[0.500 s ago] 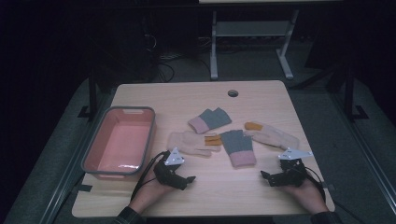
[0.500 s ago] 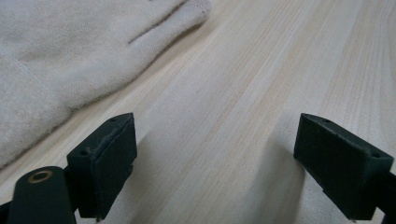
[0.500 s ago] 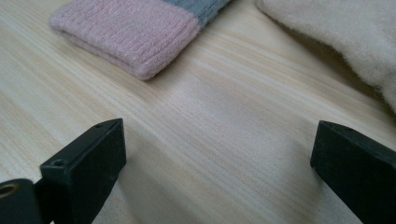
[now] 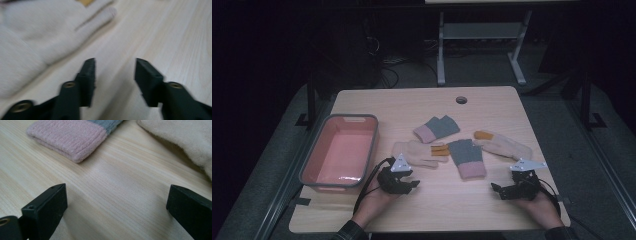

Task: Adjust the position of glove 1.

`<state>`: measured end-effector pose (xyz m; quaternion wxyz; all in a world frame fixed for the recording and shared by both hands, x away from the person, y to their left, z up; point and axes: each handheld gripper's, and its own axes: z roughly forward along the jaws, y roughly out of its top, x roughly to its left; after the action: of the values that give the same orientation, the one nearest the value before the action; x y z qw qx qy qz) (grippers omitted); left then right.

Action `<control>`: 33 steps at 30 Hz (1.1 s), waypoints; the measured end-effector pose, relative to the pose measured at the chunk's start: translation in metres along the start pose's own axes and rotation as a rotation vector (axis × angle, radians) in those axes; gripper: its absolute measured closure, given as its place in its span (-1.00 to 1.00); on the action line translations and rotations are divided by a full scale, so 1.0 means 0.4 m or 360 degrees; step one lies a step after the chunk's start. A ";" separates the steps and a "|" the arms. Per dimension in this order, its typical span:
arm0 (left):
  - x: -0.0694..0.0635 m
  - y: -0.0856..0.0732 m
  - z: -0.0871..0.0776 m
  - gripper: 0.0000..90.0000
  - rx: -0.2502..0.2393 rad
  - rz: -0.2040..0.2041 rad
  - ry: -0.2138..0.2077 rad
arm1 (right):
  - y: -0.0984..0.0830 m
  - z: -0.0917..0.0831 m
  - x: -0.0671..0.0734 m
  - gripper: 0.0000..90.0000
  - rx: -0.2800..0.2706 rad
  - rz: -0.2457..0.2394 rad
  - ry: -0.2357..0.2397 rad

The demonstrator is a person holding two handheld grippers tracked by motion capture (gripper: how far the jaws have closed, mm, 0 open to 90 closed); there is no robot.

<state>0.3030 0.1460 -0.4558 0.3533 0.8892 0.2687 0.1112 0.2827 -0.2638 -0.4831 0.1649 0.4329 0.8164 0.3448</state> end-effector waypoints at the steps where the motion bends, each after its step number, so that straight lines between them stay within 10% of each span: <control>1: 0.001 0.005 -0.003 0.32 -0.0004 -0.0008 0.0003 | 0.000 0.000 0.000 -0.93 -0.0001 0.0000 0.0000; 5: 0.012 0.030 -0.014 0.99 -0.0019 0.0001 0.0066 | 0.000 0.000 0.000 -0.94 -0.0001 -0.0003 0.0001; 23: 0.102 0.078 0.053 0.99 0.0083 -0.0100 0.0309 | 0.002 0.001 0.000 -0.94 0.0004 0.0001 0.0002; 33: 0.112 0.068 0.070 0.99 0.0167 -0.0124 0.0262 | 0.002 0.001 0.000 -0.94 0.0005 0.0002 0.0002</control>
<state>0.3619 0.1384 -0.4568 0.2870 0.8831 0.3368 0.1559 0.2834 -0.2632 -0.4830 0.1634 0.4334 0.8168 0.3440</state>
